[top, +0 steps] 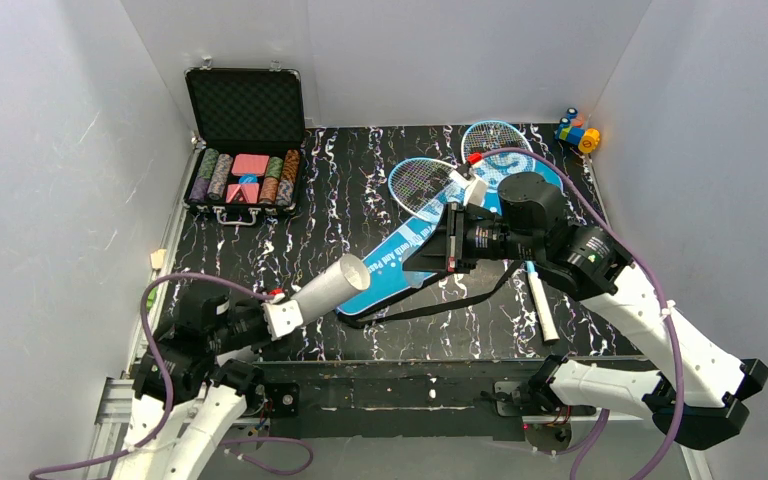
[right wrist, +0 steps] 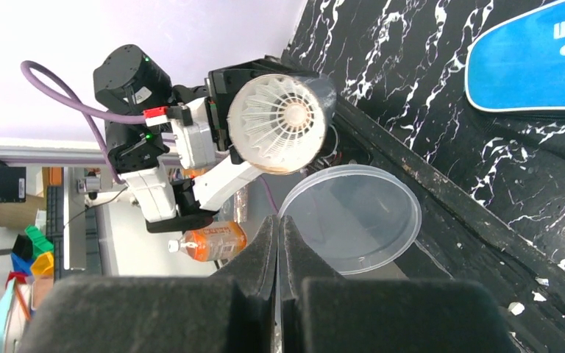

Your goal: Pack up the badminton gear

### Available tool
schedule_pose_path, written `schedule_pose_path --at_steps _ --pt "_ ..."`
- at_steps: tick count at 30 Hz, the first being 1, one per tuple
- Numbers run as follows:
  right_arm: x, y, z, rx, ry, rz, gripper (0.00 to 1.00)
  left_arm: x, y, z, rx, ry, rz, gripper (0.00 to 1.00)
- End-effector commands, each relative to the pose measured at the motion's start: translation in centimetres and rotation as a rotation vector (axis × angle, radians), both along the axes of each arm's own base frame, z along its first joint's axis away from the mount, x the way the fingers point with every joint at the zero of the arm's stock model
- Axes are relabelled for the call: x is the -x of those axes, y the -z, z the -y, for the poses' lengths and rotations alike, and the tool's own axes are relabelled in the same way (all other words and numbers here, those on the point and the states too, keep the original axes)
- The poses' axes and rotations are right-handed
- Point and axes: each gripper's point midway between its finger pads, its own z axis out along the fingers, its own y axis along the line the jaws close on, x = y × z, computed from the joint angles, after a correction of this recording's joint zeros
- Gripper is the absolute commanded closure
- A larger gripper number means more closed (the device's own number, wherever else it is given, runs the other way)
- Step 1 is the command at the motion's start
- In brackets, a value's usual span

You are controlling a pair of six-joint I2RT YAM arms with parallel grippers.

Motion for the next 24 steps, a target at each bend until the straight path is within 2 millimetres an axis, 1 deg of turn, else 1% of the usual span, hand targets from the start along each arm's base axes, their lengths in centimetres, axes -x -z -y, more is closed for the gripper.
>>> schedule_pose_path --at_steps 1,3,5,8,11,16,18,20,24 --pt "0.4 -0.9 -0.7 -0.055 -0.063 0.038 0.99 2.1 0.0 -0.2 0.022 0.015 -0.028 0.78" --pt "0.5 -0.1 -0.8 -0.027 -0.078 0.035 0.99 2.1 -0.2 -0.2 0.024 0.014 -0.025 0.78" --pt "0.5 0.1 -0.7 -0.019 -0.086 0.051 0.99 2.0 -0.3 -0.2 0.025 0.005 -0.04 0.78" --pt "0.6 -0.2 -0.5 -0.028 -0.095 0.079 0.99 1.9 -0.2 -0.3 0.002 0.01 -0.053 0.79" --pt "0.9 -0.6 -0.6 -0.041 -0.117 0.092 0.99 1.3 0.1 -0.5 -0.028 0.008 -0.043 0.79" --pt "1.0 -0.5 -1.1 -0.057 -0.147 0.102 0.99 0.6 0.2 -0.6 -0.063 0.021 -0.034 0.79" --pt "1.0 -0.4 -1.3 -0.057 -0.156 0.109 0.99 0.1 0.0 -0.5 -0.057 0.011 -0.03 0.79" --pt "1.0 -0.6 -1.5 -0.058 -0.173 0.112 0.99 0.0 -0.1 -0.3 -0.046 0.014 -0.035 0.79" --pt "1.2 -1.8 -1.7 -0.083 -0.194 0.134 0.99 -0.2 0.0 0.2 -0.024 0.021 -0.044 0.79"
